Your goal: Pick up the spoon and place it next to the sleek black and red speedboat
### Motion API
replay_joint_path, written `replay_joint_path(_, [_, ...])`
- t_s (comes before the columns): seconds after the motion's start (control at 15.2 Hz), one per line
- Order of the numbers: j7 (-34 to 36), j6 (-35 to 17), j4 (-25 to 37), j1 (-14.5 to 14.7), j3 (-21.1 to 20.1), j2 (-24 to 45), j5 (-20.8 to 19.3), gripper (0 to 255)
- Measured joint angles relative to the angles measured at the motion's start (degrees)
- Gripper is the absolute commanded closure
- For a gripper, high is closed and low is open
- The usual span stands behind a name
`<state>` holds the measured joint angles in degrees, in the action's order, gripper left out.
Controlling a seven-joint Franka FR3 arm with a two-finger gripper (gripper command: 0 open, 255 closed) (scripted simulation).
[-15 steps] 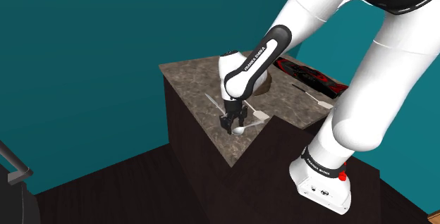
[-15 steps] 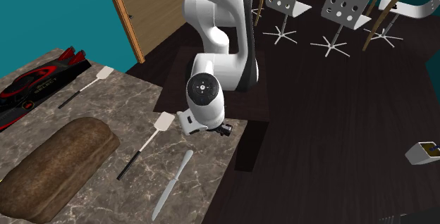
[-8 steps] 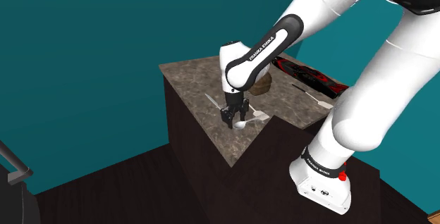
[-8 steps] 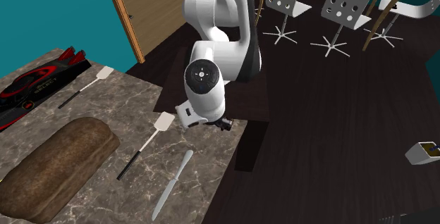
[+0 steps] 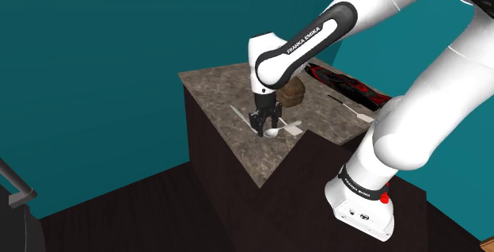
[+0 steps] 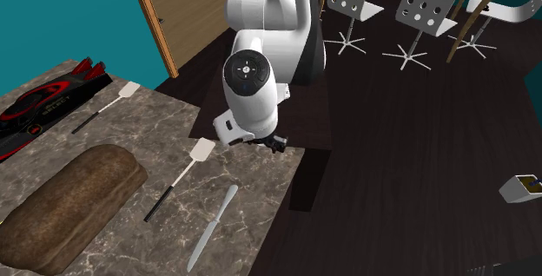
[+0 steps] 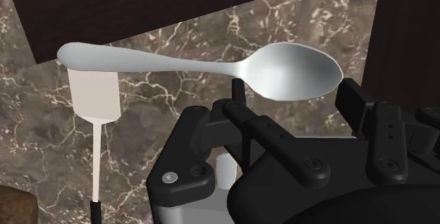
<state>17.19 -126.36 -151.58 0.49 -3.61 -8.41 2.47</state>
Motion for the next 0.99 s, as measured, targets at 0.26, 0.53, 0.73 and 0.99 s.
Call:
replay_joint_path(0.26, [0.0, 3.9, 1.1, 0.0, 0.0, -2.8, 0.1, 255])
replay_joint_path(0.53, [0.0, 7.2, 2.0, 0.1, 0.1, -5.2, 0.1, 255])
replay_joint_path(0.73, [-0.1, 10.0, 3.0, 0.0, 0.2, -7.0, 0.0, 255])
replay_joint_path(0.99, [-2.8, 11.6, 3.0, -1.9, 2.3, -8.5, -1.8, 255])
